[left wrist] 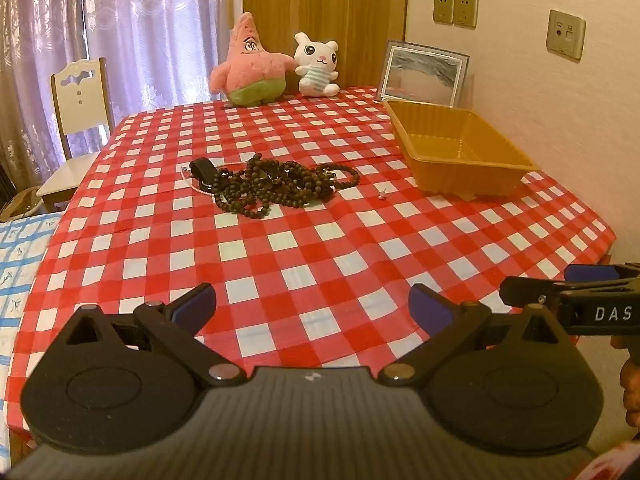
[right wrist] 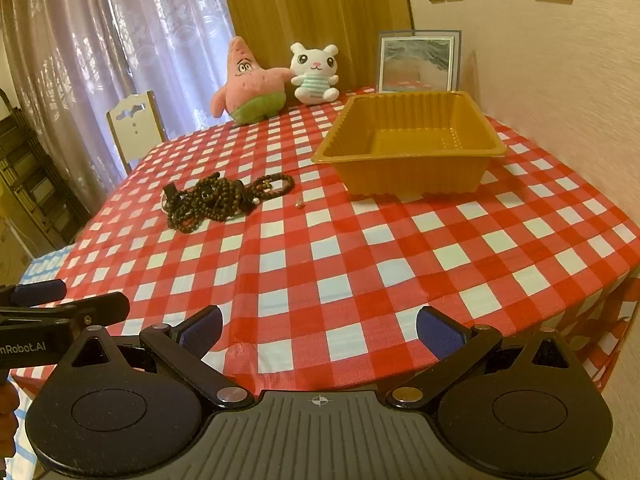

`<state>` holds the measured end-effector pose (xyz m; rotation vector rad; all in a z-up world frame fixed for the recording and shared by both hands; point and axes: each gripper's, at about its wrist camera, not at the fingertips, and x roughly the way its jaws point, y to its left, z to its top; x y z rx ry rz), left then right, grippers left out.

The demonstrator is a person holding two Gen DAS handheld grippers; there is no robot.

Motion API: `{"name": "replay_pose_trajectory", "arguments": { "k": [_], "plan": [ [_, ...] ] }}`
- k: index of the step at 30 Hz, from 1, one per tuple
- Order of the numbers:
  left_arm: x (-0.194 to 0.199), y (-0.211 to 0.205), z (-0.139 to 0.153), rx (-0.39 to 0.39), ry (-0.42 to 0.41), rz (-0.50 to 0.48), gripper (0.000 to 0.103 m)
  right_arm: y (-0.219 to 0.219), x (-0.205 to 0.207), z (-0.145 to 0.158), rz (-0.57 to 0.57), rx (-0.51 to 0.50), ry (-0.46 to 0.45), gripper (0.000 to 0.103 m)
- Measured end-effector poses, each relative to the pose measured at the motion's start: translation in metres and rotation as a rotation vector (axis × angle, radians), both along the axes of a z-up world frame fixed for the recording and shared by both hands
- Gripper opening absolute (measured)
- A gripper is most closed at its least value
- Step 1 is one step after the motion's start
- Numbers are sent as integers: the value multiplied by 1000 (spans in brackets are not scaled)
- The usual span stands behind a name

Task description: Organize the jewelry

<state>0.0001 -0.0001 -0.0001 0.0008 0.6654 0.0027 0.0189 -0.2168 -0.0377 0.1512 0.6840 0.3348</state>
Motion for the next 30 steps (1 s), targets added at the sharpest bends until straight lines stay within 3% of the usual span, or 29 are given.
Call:
{"name": "replay_pose_trajectory", "arguments": {
  "k": [30],
  "plan": [
    [0,0,0,-6,2,0,102,1,-1,0,0,-1,-4,103]
  ]
}}
